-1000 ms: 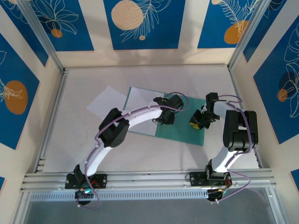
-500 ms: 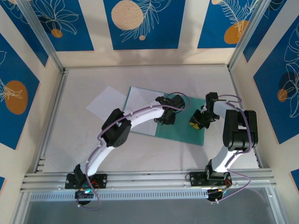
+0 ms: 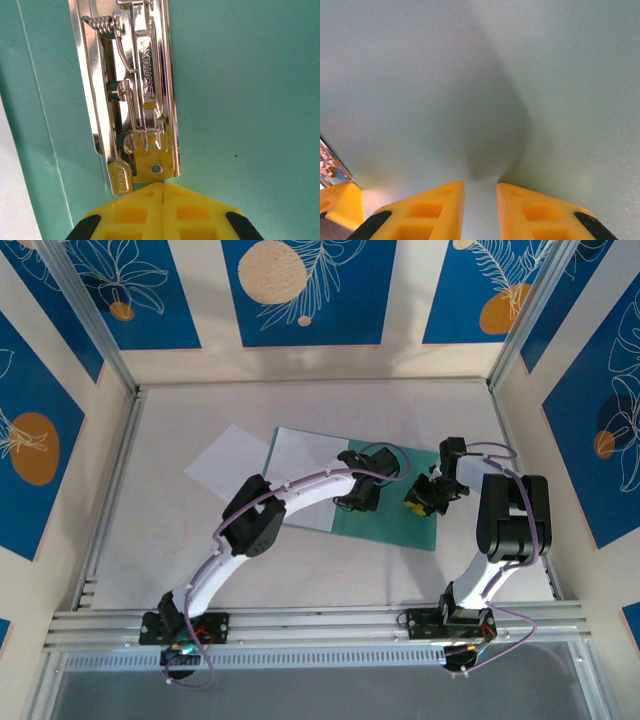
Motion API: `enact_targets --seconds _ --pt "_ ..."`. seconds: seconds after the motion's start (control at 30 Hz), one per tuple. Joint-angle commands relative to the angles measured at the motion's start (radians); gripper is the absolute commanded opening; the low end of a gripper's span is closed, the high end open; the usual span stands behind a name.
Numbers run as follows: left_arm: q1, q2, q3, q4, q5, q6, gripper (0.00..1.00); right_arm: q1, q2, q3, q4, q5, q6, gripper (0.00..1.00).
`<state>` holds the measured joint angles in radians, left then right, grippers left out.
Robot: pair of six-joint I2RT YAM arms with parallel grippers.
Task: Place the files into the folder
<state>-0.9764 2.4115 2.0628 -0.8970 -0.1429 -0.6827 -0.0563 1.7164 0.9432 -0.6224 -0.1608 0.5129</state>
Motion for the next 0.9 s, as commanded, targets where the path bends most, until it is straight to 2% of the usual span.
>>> enact_targets --seconds 0.0,0.07,0.23,0.37,0.53,0.73,0.87 --pt "-0.016 0.037 -0.008 -0.019 0.048 -0.016 0.06 0.015 0.035 -0.001 0.006 -0.009 -0.014 0.27" --pt "-0.015 0.016 -0.007 -0.014 0.053 -0.009 0.07 0.015 0.034 -0.001 0.006 -0.011 -0.016 0.27" --pt "-0.002 -0.089 -0.036 0.012 0.020 0.007 0.21 0.018 0.031 0.000 0.003 0.000 -0.019 0.26" --pt "0.026 -0.209 -0.125 0.085 0.022 0.033 0.31 0.017 0.034 0.010 -0.003 0.015 -0.021 0.26" --pt "0.063 -0.261 -0.163 0.102 0.014 0.064 0.31 0.019 0.043 0.018 0.000 0.026 -0.021 0.26" --pt "0.070 -0.208 -0.141 0.109 -0.021 0.073 0.29 0.044 0.057 0.046 0.003 0.028 -0.023 0.26" --pt "0.056 -0.167 -0.115 0.077 -0.118 0.065 0.25 0.073 0.076 0.062 0.002 0.010 -0.021 0.26"
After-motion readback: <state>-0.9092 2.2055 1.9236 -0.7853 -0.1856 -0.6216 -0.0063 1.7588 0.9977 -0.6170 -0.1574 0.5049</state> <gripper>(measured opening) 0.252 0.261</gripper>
